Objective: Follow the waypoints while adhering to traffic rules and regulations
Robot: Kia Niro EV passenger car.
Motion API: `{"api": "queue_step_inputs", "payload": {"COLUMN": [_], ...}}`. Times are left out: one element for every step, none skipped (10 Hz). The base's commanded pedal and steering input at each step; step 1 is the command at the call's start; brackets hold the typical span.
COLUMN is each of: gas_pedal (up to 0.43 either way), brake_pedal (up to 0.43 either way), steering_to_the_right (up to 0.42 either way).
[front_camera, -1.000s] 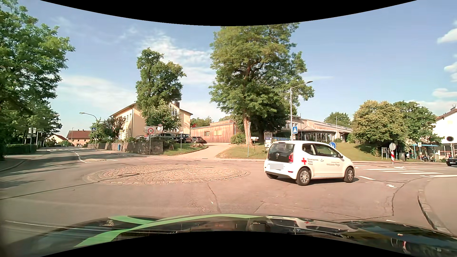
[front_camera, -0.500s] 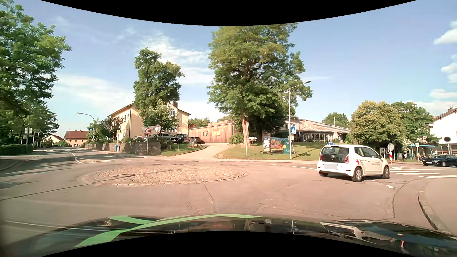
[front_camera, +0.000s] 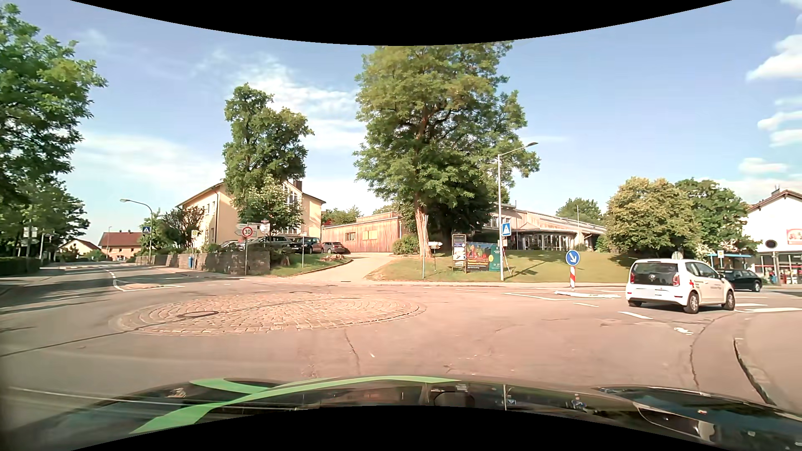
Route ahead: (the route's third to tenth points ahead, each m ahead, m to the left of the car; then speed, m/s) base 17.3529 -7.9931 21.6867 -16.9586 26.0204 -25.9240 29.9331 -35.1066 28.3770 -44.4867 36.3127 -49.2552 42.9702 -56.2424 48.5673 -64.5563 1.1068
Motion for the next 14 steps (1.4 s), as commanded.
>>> {"api": "queue_step_inputs", "payload": {"gas_pedal": [0.339,0.339,0.339,0.339,0.339,0.339,0.339,0.339,0.339,0.339,0.339,0.339,0.350,0.350], "brake_pedal": [0.000,0.000,0.000,0.000,0.000,0.000,0.000,0.000,0.000,0.000,0.000,0.000,0.000,0.000], "steering_to_the_right": [0.275,0.271,0.268,0.267,0.266,0.265,0.261,0.258,0.257,0.255,0.250,0.244,0.236,0.231]}}
